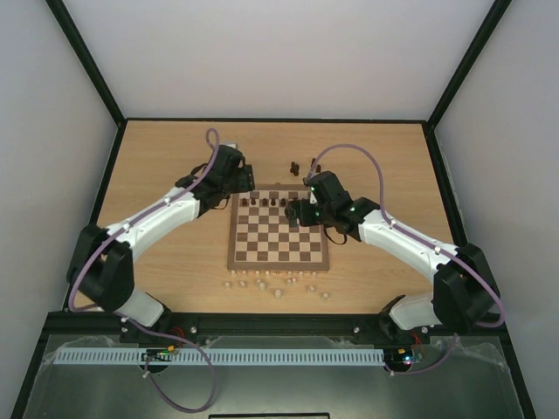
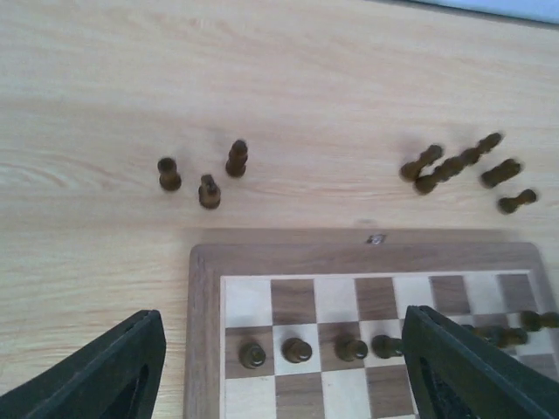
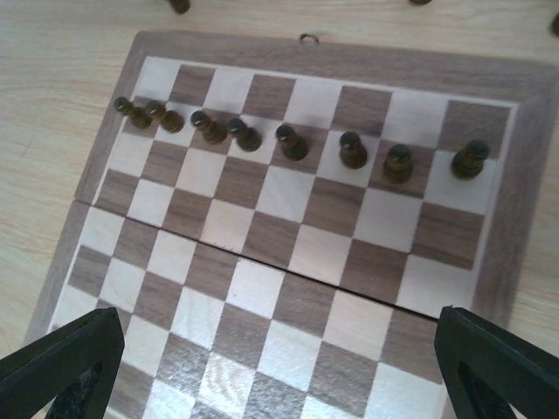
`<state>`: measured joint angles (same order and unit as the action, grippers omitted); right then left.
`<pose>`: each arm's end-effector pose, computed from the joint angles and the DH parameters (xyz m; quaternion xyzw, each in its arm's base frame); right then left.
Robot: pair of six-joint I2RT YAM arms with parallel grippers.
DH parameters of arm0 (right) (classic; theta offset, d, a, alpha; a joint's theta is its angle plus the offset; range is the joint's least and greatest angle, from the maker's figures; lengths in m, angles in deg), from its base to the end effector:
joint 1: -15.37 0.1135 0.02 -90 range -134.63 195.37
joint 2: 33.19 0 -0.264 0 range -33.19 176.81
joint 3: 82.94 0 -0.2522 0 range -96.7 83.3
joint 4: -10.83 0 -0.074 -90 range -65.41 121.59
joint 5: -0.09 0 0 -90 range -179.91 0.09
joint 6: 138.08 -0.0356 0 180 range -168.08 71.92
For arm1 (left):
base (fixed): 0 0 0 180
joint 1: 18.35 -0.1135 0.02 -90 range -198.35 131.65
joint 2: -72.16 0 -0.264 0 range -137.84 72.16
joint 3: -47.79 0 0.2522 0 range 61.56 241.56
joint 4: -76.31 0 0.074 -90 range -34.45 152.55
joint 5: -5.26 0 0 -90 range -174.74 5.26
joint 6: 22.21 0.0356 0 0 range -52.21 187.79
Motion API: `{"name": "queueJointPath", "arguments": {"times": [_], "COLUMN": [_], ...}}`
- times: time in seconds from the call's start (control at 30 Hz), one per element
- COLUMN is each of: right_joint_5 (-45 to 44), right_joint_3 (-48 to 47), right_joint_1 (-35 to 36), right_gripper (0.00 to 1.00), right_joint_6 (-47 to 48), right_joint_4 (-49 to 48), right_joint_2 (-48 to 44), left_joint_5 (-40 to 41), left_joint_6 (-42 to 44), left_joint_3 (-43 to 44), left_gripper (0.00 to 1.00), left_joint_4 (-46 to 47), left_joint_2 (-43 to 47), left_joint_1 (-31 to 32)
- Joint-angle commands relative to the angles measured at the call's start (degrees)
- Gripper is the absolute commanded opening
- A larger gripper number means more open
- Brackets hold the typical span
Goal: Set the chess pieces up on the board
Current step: Pick up the chess piece at the center of the board.
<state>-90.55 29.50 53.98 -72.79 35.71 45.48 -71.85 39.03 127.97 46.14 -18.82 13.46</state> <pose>0.2380 0.1896 0.2594 -0.1053 0.8847 0.2341 0.3891 0.3053 -0.1800 0.2589 -0.0225 0.9050 -0.1197 0.4075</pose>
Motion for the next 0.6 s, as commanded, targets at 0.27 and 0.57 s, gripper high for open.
{"name": "queueJointPath", "arguments": {"times": [0.27,0.57], "right_joint_5": [-9.25,-2.23], "right_joint_3": [-12.97,-26.90], "right_joint_1": [-6.75,-20.53], "right_gripper": [0.99,0.78], "right_joint_6": [-1.42,-1.38], "right_joint_4": [4.95,4.87], "right_joint_2": [7.63,29.48], "left_joint_5": [-4.24,-5.40], "left_joint_6": [-0.52,-2.45], "left_joint_3": [-9.33,-16.26], "left_gripper": [0.99,0.99], "left_joint_4": [7.29,11.69], "left_joint_2": [7.99,9.93], "left_joint_1": [0.04,0.03]}}
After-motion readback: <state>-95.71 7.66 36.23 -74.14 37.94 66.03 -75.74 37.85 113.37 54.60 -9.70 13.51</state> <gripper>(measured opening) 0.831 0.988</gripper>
